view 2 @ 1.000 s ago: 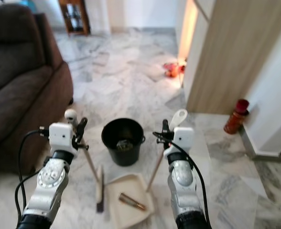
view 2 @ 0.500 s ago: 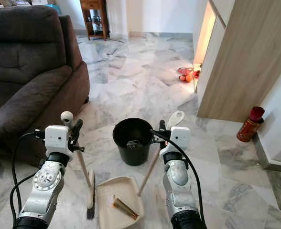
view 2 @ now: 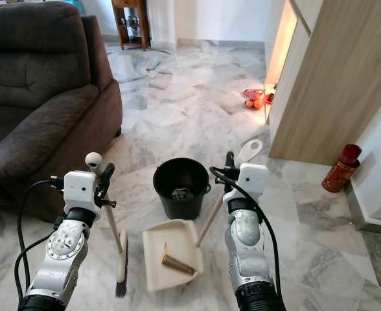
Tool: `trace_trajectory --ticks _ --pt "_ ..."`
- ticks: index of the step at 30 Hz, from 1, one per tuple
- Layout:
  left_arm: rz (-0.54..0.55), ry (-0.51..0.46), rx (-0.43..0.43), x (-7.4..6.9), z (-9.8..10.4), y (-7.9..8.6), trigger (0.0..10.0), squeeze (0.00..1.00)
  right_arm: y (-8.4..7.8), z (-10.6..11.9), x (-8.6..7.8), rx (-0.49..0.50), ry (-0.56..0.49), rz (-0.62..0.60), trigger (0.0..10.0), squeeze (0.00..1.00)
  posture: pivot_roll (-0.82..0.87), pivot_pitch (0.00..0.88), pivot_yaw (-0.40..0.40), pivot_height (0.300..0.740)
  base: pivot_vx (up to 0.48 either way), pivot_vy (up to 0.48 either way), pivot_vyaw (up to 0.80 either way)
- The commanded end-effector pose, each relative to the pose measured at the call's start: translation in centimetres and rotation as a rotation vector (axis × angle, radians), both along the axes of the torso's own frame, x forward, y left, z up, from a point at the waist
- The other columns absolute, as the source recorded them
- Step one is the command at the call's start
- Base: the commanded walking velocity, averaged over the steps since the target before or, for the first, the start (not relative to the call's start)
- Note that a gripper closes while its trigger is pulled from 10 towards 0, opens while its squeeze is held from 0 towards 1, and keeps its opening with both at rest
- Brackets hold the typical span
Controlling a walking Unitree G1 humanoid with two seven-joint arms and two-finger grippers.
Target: Sweep floor
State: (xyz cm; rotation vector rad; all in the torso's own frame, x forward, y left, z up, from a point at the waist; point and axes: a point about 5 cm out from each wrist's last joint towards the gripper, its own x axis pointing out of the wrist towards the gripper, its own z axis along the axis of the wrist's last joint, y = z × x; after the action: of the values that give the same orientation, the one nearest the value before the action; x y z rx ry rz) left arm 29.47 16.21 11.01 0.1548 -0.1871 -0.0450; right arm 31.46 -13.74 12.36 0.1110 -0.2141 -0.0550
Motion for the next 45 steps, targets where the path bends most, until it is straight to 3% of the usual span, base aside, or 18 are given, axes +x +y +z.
trace_trajectory --ticks 1,17,19,24,31,45 --pt "-0.004 -0.054 0.016 0.1 1.0 0.1 10.0 0.00 0.3 2.4 0.3 0.018 -0.091 0.003 10.0 0.00 0.10 0.009 0.035 0.740 0.000 0.000 0.00" --pt "0.001 -0.053 0.010 0.0 0.9 0.2 10.0 0.00 -0.3 7.3 -0.3 0.019 -0.206 0.009 10.0 0.00 0.09 0.013 0.032 0.740 0.000 0.000 0.00" --pt "0.001 -0.054 0.011 0.0 0.9 0.2 10.0 0.00 -0.4 9.6 -0.5 0.043 -0.275 -0.013 10.0 0.00 0.10 0.013 0.032 0.740 0.000 0.000 0.00" --pt "-0.006 -0.065 0.032 -0.1 1.0 0.1 10.0 0.00 -0.5 12.2 -0.9 0.067 -0.365 -0.042 10.0 0.00 0.10 0.013 0.032 0.740 0.000 0.000 0.00" --pt "-0.001 -0.066 0.041 -0.2 0.9 0.2 10.0 0.00 -0.2 12.8 -1.0 0.074 -0.393 -0.039 10.0 0.00 0.10 0.013 0.032 0.740 0.000 0.000 0.00" --pt "0.012 -0.082 0.049 -0.3 1.1 0.4 10.0 0.00 0.3 13.0 -1.1 0.087 -0.385 -0.022 10.0 0.00 0.10 0.012 0.031 0.740 0.301 0.000 0.00"
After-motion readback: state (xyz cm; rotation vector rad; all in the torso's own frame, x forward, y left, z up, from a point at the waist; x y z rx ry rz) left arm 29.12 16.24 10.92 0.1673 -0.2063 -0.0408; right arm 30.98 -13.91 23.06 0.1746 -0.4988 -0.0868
